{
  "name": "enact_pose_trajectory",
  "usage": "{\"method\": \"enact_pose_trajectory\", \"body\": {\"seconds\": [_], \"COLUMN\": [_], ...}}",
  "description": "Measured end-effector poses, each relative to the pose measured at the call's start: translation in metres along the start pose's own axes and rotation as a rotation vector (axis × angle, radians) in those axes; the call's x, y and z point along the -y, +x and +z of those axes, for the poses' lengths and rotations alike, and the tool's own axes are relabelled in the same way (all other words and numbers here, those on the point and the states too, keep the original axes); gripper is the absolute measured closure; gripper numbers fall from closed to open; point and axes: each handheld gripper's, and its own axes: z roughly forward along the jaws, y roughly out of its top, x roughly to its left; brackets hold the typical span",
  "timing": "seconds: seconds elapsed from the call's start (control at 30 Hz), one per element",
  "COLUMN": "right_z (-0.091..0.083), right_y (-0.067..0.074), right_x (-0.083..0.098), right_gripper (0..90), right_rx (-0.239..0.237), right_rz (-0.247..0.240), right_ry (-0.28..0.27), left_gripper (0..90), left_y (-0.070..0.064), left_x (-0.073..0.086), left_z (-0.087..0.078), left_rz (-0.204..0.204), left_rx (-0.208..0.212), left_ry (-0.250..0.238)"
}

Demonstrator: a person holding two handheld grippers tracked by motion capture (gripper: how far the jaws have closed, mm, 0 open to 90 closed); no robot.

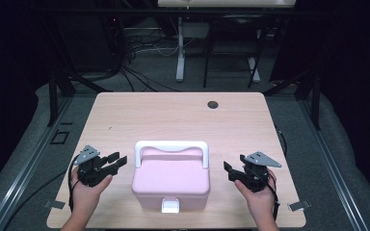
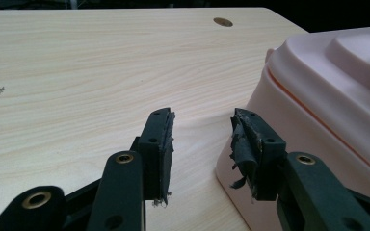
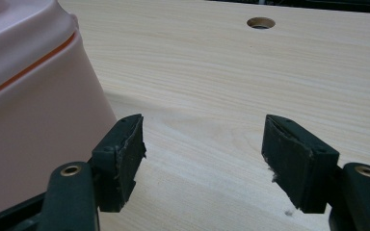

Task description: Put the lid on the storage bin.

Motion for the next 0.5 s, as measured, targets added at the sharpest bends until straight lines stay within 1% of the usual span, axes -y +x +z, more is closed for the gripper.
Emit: {"method": "enact_pose_trajectory", "body": {"seconds": [0.03, 0.1, 0.23, 0.37, 0.43, 0.5], "right_z": [0.000, 0.001, 0.001, 0.001, 0.002, 0.002], "right_y": [0.000, 0.000, 0.001, 0.000, 0.000, -0.001], "right_x": [0.000, 0.000, 0.001, 0.001, 0.001, 0.002], "right_gripper": [31.2, 31.2, 31.2, 30.7, 29.5, 28.2], "right_rx": [0.000, -0.001, 0.003, 0.006, 0.008, 0.003], "right_rz": [-0.001, 0.001, -0.003, 0.000, 0.004, 0.027], "right_ry": [-0.001, 0.000, 0.012, 0.015, 0.012, 0.006], "left_gripper": [58.3, 57.4, 53.6, 51.4, 51.4, 51.6], "left_y": [0.000, 0.001, 0.003, 0.005, 0.006, 0.006], "left_x": [0.002, 0.004, 0.009, 0.015, 0.017, 0.017], "left_z": [0.001, 0.001, 0.001, 0.002, 0.002, 0.003], "left_rz": [-0.007, -0.004, -0.014, -0.002, 0.000, -0.006], "left_rx": [-0.002, -0.010, -0.015, -0.013, -0.018, -0.013], "left_ry": [-0.014, -0.009, 0.004, 0.025, 0.031, 0.040]}}
